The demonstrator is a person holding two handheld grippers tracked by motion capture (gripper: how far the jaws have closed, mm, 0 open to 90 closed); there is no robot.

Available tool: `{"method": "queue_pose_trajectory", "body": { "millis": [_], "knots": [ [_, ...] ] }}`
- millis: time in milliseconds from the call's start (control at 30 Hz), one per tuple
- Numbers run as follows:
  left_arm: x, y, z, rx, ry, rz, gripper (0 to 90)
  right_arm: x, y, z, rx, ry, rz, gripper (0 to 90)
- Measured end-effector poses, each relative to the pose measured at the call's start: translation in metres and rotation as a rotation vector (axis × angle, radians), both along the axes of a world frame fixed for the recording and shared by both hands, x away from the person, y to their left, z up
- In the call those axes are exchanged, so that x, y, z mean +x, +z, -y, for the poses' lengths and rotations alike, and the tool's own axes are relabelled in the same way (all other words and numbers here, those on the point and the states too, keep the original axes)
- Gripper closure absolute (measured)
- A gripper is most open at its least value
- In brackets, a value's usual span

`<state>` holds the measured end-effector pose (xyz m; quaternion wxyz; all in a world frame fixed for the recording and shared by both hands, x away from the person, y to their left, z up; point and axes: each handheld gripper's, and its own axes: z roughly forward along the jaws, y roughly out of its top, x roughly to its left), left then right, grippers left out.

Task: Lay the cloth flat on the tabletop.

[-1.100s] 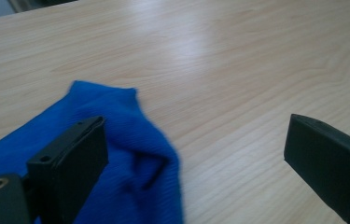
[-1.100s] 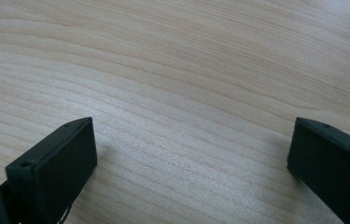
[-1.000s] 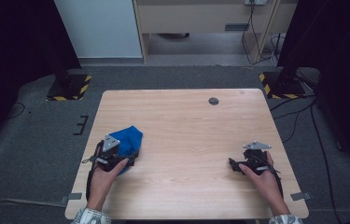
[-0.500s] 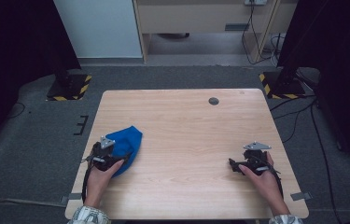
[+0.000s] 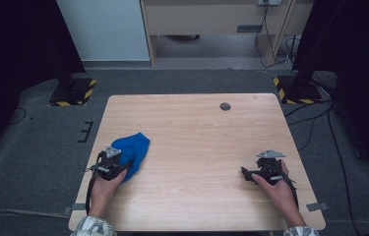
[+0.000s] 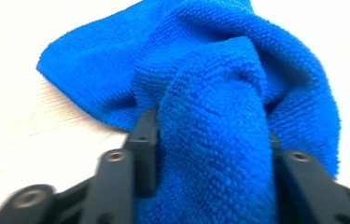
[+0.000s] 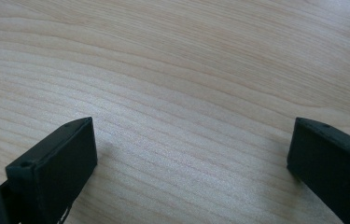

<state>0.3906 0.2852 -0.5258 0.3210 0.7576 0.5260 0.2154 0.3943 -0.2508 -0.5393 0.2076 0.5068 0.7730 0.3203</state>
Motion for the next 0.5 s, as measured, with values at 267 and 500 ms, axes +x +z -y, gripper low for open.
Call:
{"method": "queue_pose_trajectory", "body": {
  "millis": [267,500],
  "knots": [
    [-0.004,0.014,0.001,-0.077,0.014,0.051,72.1,0.0,0.0,0.0,0.001,0.0,-0.001,1.6],
    [-0.009,0.037,0.018,-0.111,-0.037,0.133,72.4,0.0,0.0,0.0,0.001,0.001,-0.001,1.5]
  ]
}}
